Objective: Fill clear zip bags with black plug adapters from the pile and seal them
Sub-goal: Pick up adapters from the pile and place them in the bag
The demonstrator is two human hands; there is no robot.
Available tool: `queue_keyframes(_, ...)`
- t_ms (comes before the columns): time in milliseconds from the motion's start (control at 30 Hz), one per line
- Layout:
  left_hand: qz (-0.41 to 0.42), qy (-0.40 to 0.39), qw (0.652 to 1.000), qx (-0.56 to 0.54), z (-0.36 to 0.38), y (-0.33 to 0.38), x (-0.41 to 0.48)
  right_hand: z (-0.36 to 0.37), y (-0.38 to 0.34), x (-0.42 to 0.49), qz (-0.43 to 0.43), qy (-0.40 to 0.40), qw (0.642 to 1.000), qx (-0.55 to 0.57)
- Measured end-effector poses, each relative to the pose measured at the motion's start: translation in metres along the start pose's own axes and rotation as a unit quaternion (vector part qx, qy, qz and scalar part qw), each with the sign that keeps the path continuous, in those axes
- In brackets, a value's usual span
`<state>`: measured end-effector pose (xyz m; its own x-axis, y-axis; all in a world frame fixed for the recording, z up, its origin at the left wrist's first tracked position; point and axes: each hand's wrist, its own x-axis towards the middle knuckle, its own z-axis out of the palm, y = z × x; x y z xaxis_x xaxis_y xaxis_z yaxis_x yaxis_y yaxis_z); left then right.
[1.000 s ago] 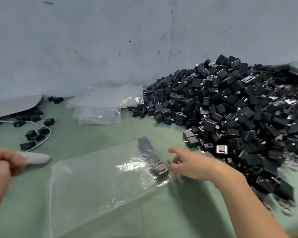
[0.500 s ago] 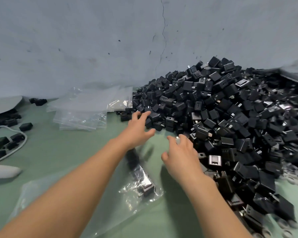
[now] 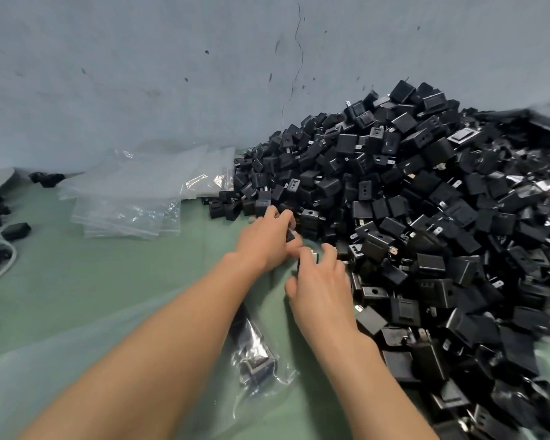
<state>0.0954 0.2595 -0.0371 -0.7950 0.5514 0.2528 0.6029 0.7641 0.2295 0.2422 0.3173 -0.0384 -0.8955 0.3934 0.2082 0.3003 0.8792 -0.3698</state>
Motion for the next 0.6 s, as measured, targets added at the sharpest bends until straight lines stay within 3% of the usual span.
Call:
queue_keyframes(67, -0.038, 0.011, 0.994, -0.100, -0.012, 0.000, -0.006, 0.001, 0.003, 0.003, 0.008, 0.012, 1.000, 0.001)
queue_keyframes(133, -0.098, 0.021, 0.961, -0.256, -0.033, 0.000, -0.018, 0.000, 0.003, 0.003, 0.009, 0.022, 1.000, -0.006)
queue_keyframes(233, -0.197, -0.001, 0.852, -0.484, -0.080, -0.005, -0.048, -0.001, 0.004, -0.001, 0.000, 0.012, 1.000, 0.016)
queue_keyframes(333, -0.257, -0.022, 0.735, -0.627, -0.131, -0.023, -0.100, -0.019, -0.005, -0.004, 0.031, 0.013, 0.975, 0.220)
queue_keyframes(367, -0.263, -0.014, 0.710, -0.653, -0.146, -0.028, -0.120, -0.029, -0.014, -0.004, 0.073, 0.002, 0.932, 0.354)
queue_keyframes(400, -0.267, 0.005, 0.695, -0.667, -0.160, -0.032, -0.139, -0.039, -0.027, -0.005, 0.117, -0.018, 0.854, 0.507)
queue_keyframes(467, -0.273, 0.076, 0.698, -0.658, -0.182, -0.035, -0.176, -0.054, -0.061, -0.018, 0.188, -0.079, 0.642, 0.739)
queue_keyframes(500, -0.269, 0.122, 0.713, -0.636, -0.188, -0.033, -0.193, -0.056, -0.079, -0.029, 0.215, -0.104, 0.557, 0.796)
queue_keyframes(533, -0.252, 0.175, 0.737, -0.603, -0.191, -0.029, -0.208, -0.054, -0.097, -0.041, 0.241, -0.128, 0.493, 0.826)
queue_keyframes(600, -0.175, 0.265, 0.806, -0.500, -0.187, -0.016, -0.238, -0.049, -0.133, -0.073, 0.267, -0.192, 0.402, 0.854)
